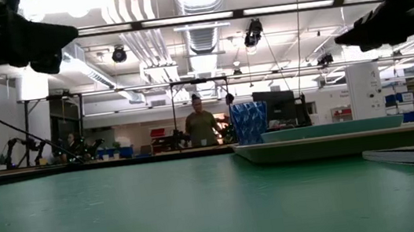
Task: Pick and place plate/cup/fork/spoon on tray
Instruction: Return to Home Position
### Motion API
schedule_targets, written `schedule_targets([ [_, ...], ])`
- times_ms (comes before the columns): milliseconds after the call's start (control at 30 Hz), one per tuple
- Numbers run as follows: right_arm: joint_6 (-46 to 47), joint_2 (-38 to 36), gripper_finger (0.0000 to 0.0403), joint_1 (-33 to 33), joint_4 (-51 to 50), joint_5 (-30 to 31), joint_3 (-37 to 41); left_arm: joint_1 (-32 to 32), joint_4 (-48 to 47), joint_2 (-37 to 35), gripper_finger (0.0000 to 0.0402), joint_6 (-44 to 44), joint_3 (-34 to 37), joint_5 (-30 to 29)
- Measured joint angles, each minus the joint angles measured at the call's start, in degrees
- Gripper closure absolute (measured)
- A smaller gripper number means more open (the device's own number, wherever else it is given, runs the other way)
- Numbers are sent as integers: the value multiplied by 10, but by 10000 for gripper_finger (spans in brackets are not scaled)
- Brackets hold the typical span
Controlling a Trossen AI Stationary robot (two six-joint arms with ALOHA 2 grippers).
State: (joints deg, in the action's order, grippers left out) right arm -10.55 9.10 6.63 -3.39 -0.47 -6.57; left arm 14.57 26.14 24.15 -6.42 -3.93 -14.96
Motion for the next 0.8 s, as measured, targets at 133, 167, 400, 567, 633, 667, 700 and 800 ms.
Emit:
schedule_targets([
  [133,0,-26,394,0,-14,0,1,0,-1,-24,396,0,18,0],
  [167,-1,-32,394,0,-17,0,1,0,-1,-29,396,-2,21,0],
  [400,-1,-88,394,0,-64,0,1,0,-2,-50,396,-3,26,0],
  [567,-1,-87,394,0,-70,0,2,0,0,-52,396,-3,29,-1],
  [633,0,-86,394,0,-73,0,2,0,-4,-54,396,-4,32,-2],
  [667,-1,-88,394,0,-74,0,2,0,-3,-55,396,-3,33,-3],
  [700,-1,-89,394,0,-73,-1,2,0,-1,-55,396,-3,34,-3],
  [800,-1,-91,394,0,-71,-15,3,0,-5,-55,396,0,34,-3],
])
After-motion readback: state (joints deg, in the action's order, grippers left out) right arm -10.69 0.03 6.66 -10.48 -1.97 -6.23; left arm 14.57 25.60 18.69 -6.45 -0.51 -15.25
